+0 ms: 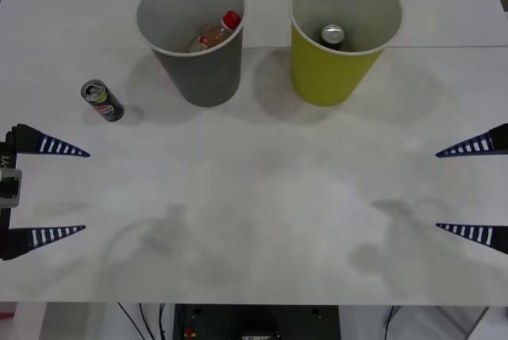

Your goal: Put the can into the green bin and the plastic bottle into the gray bin

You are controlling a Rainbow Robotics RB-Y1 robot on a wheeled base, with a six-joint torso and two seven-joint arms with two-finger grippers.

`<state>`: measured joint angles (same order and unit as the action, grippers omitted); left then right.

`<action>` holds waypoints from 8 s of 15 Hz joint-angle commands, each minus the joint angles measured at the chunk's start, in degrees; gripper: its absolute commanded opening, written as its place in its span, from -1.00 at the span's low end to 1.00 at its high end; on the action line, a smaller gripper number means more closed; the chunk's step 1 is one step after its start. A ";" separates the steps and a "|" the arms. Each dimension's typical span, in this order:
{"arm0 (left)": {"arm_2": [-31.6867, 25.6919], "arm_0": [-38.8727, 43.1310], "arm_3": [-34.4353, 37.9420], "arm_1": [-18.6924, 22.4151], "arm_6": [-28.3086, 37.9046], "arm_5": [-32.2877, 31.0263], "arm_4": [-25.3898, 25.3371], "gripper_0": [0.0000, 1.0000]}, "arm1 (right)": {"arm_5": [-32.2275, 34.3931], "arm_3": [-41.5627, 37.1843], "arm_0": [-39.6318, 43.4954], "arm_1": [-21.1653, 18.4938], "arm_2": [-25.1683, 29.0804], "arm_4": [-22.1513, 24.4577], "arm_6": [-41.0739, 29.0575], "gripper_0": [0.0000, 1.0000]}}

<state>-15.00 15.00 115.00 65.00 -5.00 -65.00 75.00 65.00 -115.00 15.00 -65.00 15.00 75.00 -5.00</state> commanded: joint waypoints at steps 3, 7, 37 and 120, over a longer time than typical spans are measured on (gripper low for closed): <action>1.11 0.73 -1.80 -0.66 0.25 -1.09 1.03 1.00 | 0.00 0.00 0.00 0.00 0.00 0.00 0.00 1.00; 0.50 0.73 -1.80 -0.75 1.22 -1.45 1.29 1.00 | 0.00 0.00 0.00 0.00 0.00 0.00 0.00 1.00; 38.38 -3.75 -15.33 -1.72 79.62 86.18 41.63 1.00 | 0.00 0.00 0.00 0.00 0.00 0.00 0.00 1.00; -1.96 -25.72 -13.05 -13.06 62.48 -8.39 28.01 -1.00 | 0.00 0.00 0.00 0.00 0.00 0.00 0.00 1.00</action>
<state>-18.06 -9.27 101.57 50.87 55.38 -72.63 102.72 65.00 -115.01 15.00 -65.00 15.00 75.00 -5.00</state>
